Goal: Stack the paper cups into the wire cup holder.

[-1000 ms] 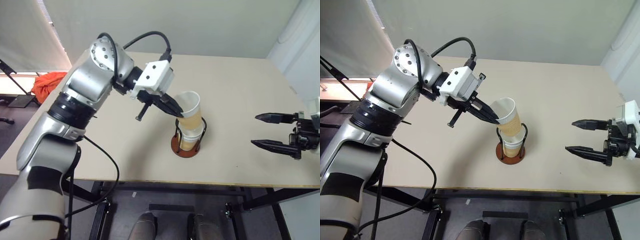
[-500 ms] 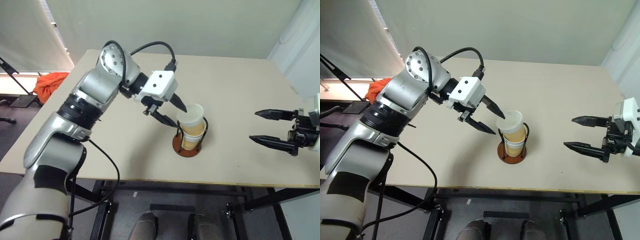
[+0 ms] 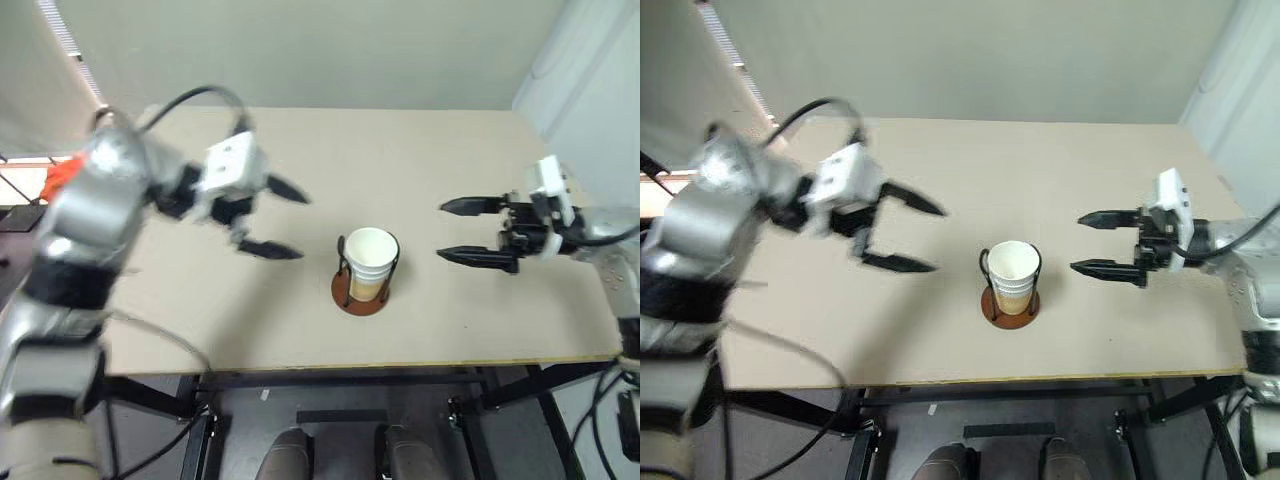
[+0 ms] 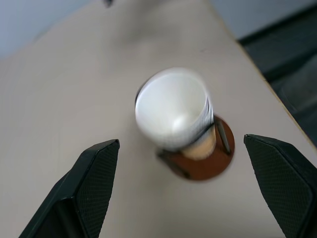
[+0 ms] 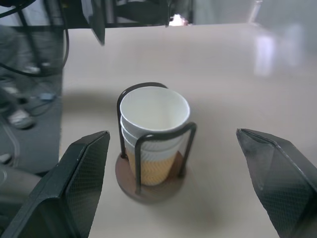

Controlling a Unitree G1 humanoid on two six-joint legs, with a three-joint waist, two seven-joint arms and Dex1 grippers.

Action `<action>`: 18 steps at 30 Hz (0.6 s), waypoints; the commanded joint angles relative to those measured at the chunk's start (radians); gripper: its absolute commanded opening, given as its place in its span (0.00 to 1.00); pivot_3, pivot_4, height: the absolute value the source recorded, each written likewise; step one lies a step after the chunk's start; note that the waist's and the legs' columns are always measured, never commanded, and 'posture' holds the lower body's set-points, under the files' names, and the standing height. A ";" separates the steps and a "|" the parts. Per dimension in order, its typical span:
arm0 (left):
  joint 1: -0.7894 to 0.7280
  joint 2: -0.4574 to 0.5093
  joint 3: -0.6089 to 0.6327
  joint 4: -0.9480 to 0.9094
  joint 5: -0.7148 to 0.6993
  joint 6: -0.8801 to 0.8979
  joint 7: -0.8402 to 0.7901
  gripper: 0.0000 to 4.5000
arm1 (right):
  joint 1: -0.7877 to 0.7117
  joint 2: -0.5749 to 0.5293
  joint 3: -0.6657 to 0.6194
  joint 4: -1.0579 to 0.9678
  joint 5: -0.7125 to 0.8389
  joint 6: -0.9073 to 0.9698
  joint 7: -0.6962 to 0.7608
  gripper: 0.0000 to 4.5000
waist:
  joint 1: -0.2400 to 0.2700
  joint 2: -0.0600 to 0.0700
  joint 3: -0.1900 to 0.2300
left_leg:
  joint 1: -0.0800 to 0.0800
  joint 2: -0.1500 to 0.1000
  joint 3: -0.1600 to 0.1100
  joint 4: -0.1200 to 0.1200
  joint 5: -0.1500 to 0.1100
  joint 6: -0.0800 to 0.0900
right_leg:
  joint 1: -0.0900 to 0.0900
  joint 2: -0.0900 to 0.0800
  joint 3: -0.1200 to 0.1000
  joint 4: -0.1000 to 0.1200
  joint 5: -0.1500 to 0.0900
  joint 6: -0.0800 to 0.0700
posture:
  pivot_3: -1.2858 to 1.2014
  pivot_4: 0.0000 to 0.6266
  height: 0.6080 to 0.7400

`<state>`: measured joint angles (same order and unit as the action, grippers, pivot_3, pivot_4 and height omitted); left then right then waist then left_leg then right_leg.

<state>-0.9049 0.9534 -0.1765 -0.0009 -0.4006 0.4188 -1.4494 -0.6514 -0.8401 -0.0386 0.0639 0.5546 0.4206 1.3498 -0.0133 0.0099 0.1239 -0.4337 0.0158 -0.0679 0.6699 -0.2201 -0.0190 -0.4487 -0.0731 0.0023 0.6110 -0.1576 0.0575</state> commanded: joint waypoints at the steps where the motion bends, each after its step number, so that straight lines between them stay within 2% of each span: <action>1: 0.378 0.131 0.479 -0.304 -0.191 0.337 0.075 0.98 | -0.125 0.017 0.055 0.179 -0.083 -0.092 0.090 0.97 | 0.016 0.000 0.000 | -0.001 0.000 -0.003 -0.001 0.000 -0.001 | 0.000 -0.001 -0.003 0.003 -0.004 -0.005 | 0.52 0.24 1.00; 3: 0.573 0.135 0.717 -0.427 -0.227 0.469 0.101 0.98 | -0.194 0.033 0.081 0.295 -0.127 -0.147 0.130 0.97 | 0.012 0.000 0.000 | -0.001 0.000 0.000 -0.003 -0.003 -0.001 | -0.003 -0.001 -0.002 0.004 -0.005 -0.014 | 0.52 0.24 1.00; 5: 0.729 0.121 0.899 -0.518 -0.244 0.551 0.118 0.98 | -0.248 0.052 0.094 0.390 -0.156 -0.191 0.164 0.97 | 0.014 0.000 -0.001 | -0.001 0.000 -0.001 -0.003 -0.004 -0.002 | -0.003 -0.001 -0.002 0.005 -0.007 -0.019 | 0.52 0.24 1.00; 8: 0.881 0.079 1.094 -0.608 -0.283 0.635 0.147 0.98 | -0.317 0.081 0.109 0.517 -0.203 -0.262 0.197 0.97 | 0.018 0.000 -0.001 | 0.001 0.000 -0.001 -0.004 -0.011 0.007 | -0.003 -0.002 -0.001 0.009 -0.012 -0.027 | 0.52 0.24 1.00; 9: 0.922 0.059 1.146 -0.628 -0.288 0.650 0.160 0.98 | -0.342 0.094 0.114 0.557 -0.218 -0.284 0.204 0.97 | 0.017 0.000 -0.001 | 0.004 0.000 -0.002 -0.005 -0.014 0.010 | -0.002 -0.002 -0.001 0.015 -0.016 -0.036 | 0.52 0.24 1.00; 12: 0.997 0.026 1.224 -0.659 -0.308 0.657 0.198 0.98 | -0.395 0.126 0.124 0.642 -0.253 -0.335 0.222 0.97 | 0.017 0.001 0.000 | 0.014 0.000 -0.003 -0.006 -0.017 0.008 | 0.003 -0.002 -0.001 0.018 -0.017 -0.038 | 0.52 0.24 1.00; 18: 1.041 0.020 1.245 -0.664 -0.365 0.632 0.261 0.98 | -0.442 0.147 0.118 0.733 -0.295 -0.391 0.254 0.97 | 0.012 0.001 0.000 | 0.018 0.003 -0.004 -0.007 -0.010 0.003 | 0.005 -0.001 0.000 0.018 -0.014 -0.043 | 0.52 0.24 1.00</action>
<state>0.1347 0.9693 1.0400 -0.6505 -0.7492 1.0673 -1.2087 -1.0610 -0.6885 0.0987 0.7862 0.2679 0.0522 1.5939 -0.0010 0.0113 0.1242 -0.4151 0.0191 -0.0724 0.6625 -0.2288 -0.0160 -0.4432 -0.0739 0.0021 0.6292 -0.1712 0.0135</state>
